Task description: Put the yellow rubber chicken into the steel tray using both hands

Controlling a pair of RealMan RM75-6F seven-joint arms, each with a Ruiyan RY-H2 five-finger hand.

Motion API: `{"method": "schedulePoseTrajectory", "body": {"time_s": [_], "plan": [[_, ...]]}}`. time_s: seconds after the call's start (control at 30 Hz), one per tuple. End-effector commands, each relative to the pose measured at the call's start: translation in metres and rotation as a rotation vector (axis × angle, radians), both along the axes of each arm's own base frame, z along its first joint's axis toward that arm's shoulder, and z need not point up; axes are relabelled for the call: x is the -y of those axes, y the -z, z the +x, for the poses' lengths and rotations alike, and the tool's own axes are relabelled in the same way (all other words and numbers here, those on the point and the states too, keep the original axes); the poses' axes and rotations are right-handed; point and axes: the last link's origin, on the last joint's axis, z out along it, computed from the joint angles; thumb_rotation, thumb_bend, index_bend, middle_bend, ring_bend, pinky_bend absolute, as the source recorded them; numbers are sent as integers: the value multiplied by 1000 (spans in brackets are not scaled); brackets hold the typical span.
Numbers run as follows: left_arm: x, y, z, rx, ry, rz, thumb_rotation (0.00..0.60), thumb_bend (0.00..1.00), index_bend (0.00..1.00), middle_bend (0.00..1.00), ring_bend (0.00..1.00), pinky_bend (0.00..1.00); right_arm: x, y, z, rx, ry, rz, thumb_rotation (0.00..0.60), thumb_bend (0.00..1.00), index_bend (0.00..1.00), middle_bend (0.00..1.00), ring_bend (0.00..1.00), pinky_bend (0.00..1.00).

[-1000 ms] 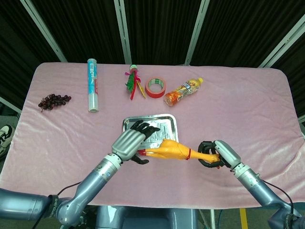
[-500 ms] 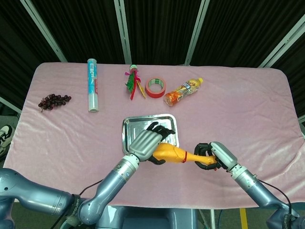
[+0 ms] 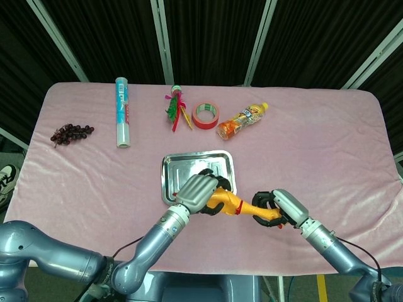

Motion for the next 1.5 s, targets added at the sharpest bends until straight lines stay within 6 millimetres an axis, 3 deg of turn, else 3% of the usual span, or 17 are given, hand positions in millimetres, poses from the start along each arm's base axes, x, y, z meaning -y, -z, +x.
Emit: {"method": "schedulePoseTrajectory", "body": {"time_s": [0.03, 0.27, 0.37, 0.47, 0.53, 0.67, 0.77, 0.87, 1.3, 1.37, 1.5], "plan": [[-1, 1, 0, 8, -4, 2, 600, 517, 474, 544, 443, 225, 0, 0, 0, 4, 1, 2, 600, 688, 986, 732, 663, 871], [-2, 3, -1, 48, -14, 13, 600, 683, 694, 783, 643, 364, -1, 1, 0, 19, 4, 1, 600, 699, 994, 737, 668, 872], [-3, 5, -1, 62, -15, 26, 600, 718, 762, 862, 712, 416, -2, 1, 1, 26, 3, 3, 600, 701, 996, 739, 670, 874], [-3, 4, 0, 80, -19, 32, 600, 701, 768, 886, 730, 445, -2, 1, 1, 28, 3, 3, 600, 702, 996, 740, 670, 875], [-4, 4, -1, 85, -17, 34, 600, 589, 668, 824, 673, 448, -1, 1, 1, 29, 6, 1, 600, 703, 996, 740, 670, 875], [-2, 3, -4, 81, -15, 8, 600, 283, 348, 507, 408, 427, 1, 0, -1, 30, 13, -5, 600, 708, 996, 740, 671, 875], [-3, 0, -7, 72, -18, -8, 600, 175, 204, 361, 288, 376, 2, -2, -2, 32, 16, -13, 600, 712, 997, 740, 671, 875], [-6, -2, -8, 77, -29, -3, 600, 149, 138, 301, 245, 339, 3, -3, -2, 33, 17, -19, 600, 713, 997, 740, 671, 875], [-12, -2, -13, 69, -49, 5, 600, 167, 136, 288, 245, 337, 3, -4, -1, 58, 15, -18, 600, 720, 1000, 742, 673, 876], [-12, -1, -12, 71, -54, -4, 600, 248, 183, 313, 277, 338, 2, -4, 1, 64, 10, -16, 600, 720, 1000, 743, 675, 877], [-12, 1, -8, 75, -53, -12, 600, 458, 397, 546, 494, 384, 2, -4, 2, 71, 4, -17, 600, 721, 1000, 744, 676, 879]]}}
